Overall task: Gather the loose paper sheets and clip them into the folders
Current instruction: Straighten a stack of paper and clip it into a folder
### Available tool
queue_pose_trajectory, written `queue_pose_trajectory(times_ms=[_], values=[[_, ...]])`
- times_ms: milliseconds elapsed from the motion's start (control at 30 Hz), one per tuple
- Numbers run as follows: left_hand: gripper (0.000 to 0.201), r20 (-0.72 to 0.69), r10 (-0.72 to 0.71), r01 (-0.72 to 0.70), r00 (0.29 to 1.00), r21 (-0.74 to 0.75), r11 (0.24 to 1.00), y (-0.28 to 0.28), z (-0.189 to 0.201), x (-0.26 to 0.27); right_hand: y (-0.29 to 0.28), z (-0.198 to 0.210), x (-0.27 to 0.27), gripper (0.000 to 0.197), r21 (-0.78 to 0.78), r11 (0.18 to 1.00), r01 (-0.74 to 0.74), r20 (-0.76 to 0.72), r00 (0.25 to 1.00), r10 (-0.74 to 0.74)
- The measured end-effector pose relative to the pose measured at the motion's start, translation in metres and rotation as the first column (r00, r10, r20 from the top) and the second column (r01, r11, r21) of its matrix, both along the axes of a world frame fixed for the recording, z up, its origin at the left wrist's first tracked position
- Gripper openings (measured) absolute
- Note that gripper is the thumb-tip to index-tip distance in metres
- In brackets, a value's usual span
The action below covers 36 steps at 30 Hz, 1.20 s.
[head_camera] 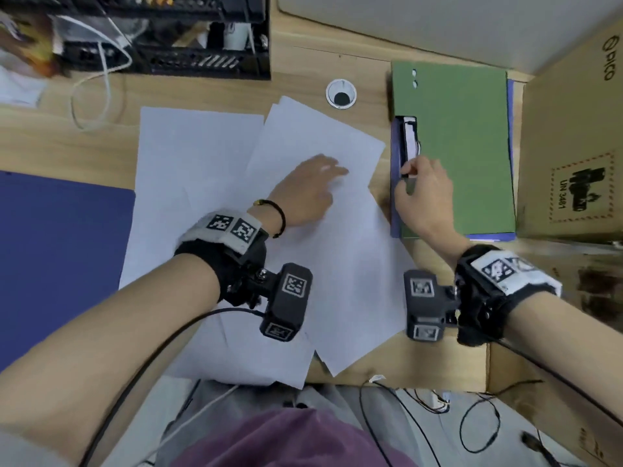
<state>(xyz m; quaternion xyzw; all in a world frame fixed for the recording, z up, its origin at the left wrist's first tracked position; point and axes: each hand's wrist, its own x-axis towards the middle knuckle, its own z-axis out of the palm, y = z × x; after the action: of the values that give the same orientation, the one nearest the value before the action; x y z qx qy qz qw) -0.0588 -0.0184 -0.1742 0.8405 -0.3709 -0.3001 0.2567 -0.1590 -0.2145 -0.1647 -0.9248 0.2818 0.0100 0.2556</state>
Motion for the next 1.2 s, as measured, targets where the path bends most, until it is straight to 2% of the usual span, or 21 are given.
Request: queue_pose_trajectory(times_ms=[67, 167, 200, 267, 367, 467, 600, 700, 767, 833, 867, 933, 1000, 1133, 1200], values=[[0.046, -0.014, 0.306, -0.306, 0.952, -0.065, 0.950, 0.036, 0.003, 0.013, 0.020, -0.001, -0.012, 0.016, 0.103, 0.995, -0.016, -0.004, 1.000, 0.016], [0.041, 0.039, 0.668, -0.668, 0.743, -0.016, 0.744, 0.098, -0.001, 0.031, 0.043, -0.015, -0.025, 0.024, 0.186, 0.982, 0.004, -0.202, 0.979, 0.035], [0.042, 0.053, 0.734, -0.736, 0.677, 0.032, 0.676, 0.119, -0.003, 0.033, 0.050, -0.019, -0.029, 0.032, 0.194, 0.980, 0.028, -0.260, 0.965, 0.024], [0.046, 0.059, 0.806, -0.802, 0.589, 0.163, 0.575, 0.157, -0.005, 0.030, 0.066, -0.024, -0.036, 0.050, 0.153, 0.987, 0.044, -0.344, 0.939, 0.011], [0.056, 0.067, 0.826, -0.793, 0.559, 0.335, 0.509, 0.196, -0.006, 0.017, 0.087, -0.020, -0.046, 0.067, 0.088, 0.995, 0.039, -0.403, 0.915, 0.000], [0.058, 0.053, 0.813, -0.769, 0.580, 0.362, 0.526, 0.215, -0.015, 0.008, 0.101, -0.015, -0.054, 0.071, 0.097, 0.993, 0.073, -0.454, 0.891, -0.021], [0.048, -0.075, 0.800, -0.741, 0.596, 0.333, 0.583, 0.217, -0.016, 0.000, 0.119, -0.016, -0.062, 0.067, 0.149, 0.965, 0.214, -0.495, 0.861, -0.115], [0.055, -0.281, 0.756, -0.705, 0.591, 0.275, 0.653, 0.209, -0.017, -0.006, 0.132, -0.021, -0.065, 0.066, 0.214, 0.929, 0.303, -0.503, 0.849, -0.161], [0.054, -0.349, 0.700, -0.661, 0.624, 0.243, 0.710, 0.204, -0.017, -0.007, 0.134, -0.022, -0.067, 0.067, 0.331, 0.872, 0.360, -0.461, 0.868, -0.183], [0.055, -0.286, 0.689, -0.657, 0.666, 0.214, 0.723, 0.203, -0.014, -0.004, 0.129, -0.020, -0.072, 0.066, 0.417, 0.806, 0.421, -0.416, 0.876, -0.242], [0.054, -0.215, 0.709, -0.675, 0.672, 0.218, 0.705, 0.206, -0.013, -0.001, 0.125, -0.019, -0.075, 0.065, 0.420, 0.784, 0.457, -0.406, 0.867, -0.288], [0.031, -0.080, 0.752, -0.714, 0.654, 0.264, 0.649, 0.216, -0.011, 0.003, 0.115, -0.020, -0.084, 0.063, 0.409, 0.749, 0.520, -0.387, 0.843, -0.374], [0.017, -0.048, 0.756, -0.709, 0.652, 0.315, 0.631, 0.224, -0.010, 0.002, 0.112, -0.022, -0.090, 0.065, 0.399, 0.735, 0.548, -0.394, 0.826, -0.403], [0.023, -0.041, 0.696, -0.637, 0.717, 0.369, 0.677, 0.221, -0.018, -0.007, 0.125, -0.029, -0.088, 0.067, 0.348, 0.778, 0.523, -0.404, 0.833, -0.378], [0.046, -0.057, 0.652, -0.580, 0.756, 0.402, 0.708, 0.213, -0.026, -0.015, 0.136, -0.032, -0.083, 0.059, 0.385, 0.786, 0.484, -0.382, 0.859, -0.341]])
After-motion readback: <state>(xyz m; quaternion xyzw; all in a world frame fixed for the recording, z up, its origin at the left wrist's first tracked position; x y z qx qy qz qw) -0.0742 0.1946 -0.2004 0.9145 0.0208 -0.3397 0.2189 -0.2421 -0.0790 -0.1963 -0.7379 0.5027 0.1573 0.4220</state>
